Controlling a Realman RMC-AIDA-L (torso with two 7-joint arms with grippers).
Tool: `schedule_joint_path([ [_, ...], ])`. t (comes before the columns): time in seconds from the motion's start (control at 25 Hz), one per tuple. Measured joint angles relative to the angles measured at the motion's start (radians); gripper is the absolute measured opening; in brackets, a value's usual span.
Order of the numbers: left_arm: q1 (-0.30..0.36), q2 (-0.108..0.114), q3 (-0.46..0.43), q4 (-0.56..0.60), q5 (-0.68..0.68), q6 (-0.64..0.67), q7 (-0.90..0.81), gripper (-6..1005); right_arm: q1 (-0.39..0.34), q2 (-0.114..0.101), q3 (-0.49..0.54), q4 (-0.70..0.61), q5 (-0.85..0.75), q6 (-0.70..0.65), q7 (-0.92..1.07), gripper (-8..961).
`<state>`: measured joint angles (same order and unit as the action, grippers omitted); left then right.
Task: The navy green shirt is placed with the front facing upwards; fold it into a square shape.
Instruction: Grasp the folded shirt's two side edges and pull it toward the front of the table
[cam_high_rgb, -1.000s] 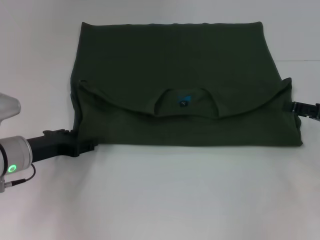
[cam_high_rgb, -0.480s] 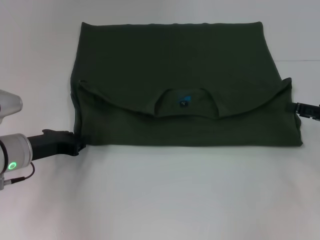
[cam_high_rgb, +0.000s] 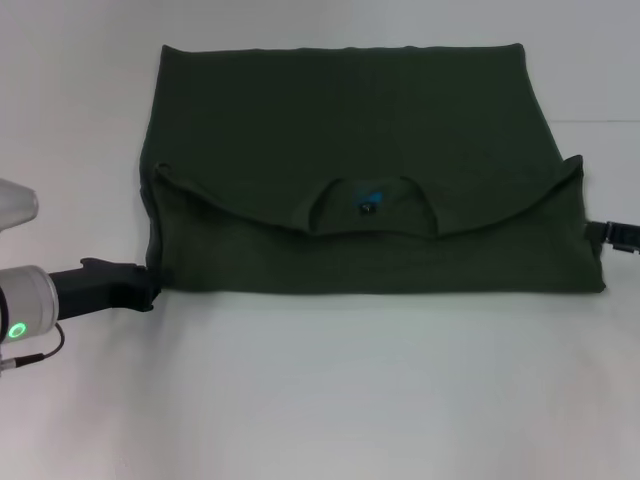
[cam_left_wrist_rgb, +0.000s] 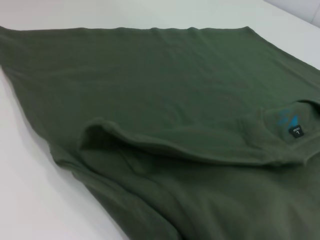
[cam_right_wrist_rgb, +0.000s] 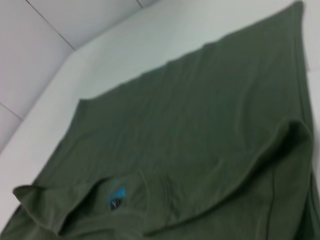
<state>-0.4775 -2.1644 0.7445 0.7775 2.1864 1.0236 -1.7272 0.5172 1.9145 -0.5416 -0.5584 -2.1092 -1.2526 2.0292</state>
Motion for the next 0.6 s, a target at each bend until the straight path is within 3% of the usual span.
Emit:
schedule_joint_path([
  [0.24,0.016,0.0,-0.006,0.047,0.017,0.077,-0.022,3,0.035,-0.002,-0.004,-0.006,-0.12,0.002,0.085,670],
  [0.6,0.023,0.0,-0.008,0.055,0.017,0.079,-0.022,2,0.05,0.028,-0.012,-0.009,-0.16,0.052,0.087,648],
])
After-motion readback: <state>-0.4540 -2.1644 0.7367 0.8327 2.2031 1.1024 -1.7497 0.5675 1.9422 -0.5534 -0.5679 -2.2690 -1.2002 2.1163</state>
